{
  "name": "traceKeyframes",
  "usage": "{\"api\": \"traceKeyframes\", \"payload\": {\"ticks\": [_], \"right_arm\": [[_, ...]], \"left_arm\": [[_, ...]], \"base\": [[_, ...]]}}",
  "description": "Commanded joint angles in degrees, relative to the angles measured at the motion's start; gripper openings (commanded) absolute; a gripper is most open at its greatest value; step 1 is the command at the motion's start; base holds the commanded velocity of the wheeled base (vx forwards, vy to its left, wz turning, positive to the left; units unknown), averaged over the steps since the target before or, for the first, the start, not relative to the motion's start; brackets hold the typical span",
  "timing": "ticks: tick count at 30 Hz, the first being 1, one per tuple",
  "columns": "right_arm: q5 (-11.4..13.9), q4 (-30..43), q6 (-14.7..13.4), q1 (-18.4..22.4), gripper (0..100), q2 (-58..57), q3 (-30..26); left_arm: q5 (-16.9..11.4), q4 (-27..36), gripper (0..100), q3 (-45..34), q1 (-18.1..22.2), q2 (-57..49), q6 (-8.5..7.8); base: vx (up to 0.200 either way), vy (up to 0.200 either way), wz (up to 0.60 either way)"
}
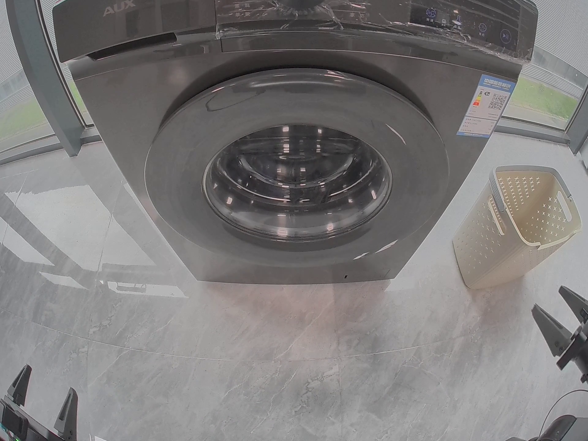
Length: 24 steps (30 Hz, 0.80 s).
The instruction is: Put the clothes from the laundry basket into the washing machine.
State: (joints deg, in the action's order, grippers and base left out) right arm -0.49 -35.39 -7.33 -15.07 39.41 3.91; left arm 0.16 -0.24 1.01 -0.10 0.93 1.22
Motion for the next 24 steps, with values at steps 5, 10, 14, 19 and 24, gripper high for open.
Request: {"api": "traceKeyframes", "payload": {"ticks": [5,10,14,19,24], "right_arm": [[3.39,26.16,2.84,11.9,100,-32.91,-3.03],[4.44,34.33,3.55,15.33,100,-39.24,-3.12],[-0.57,35.57,4.07,15.59,100,-39.41,-2.95],[-1.09,35.39,5.83,15.51,100,-39.41,-3.91],[-0.74,35.39,7.06,15.59,100,-39.41,-3.91]], "left_arm": [[0.02,-0.02,100,-1.01,0.01,-0.66,0.19],[0.02,-0.02,100,-1.01,0.01,-0.66,0.19],[0.02,-0.02,100,-1.01,0.01,-0.66,0.28],[0.11,-0.02,100,-1.01,0.01,-0.66,0.63],[0.46,-0.02,100,-1.01,0.01,-0.66,1.07]], "base": [[0.0,0.0,0.0],[0.0,0.0,0.0],[0.0,0.0,0.0],[0.0,0.0,0.0],[0.0,0.0,0.0]]}}
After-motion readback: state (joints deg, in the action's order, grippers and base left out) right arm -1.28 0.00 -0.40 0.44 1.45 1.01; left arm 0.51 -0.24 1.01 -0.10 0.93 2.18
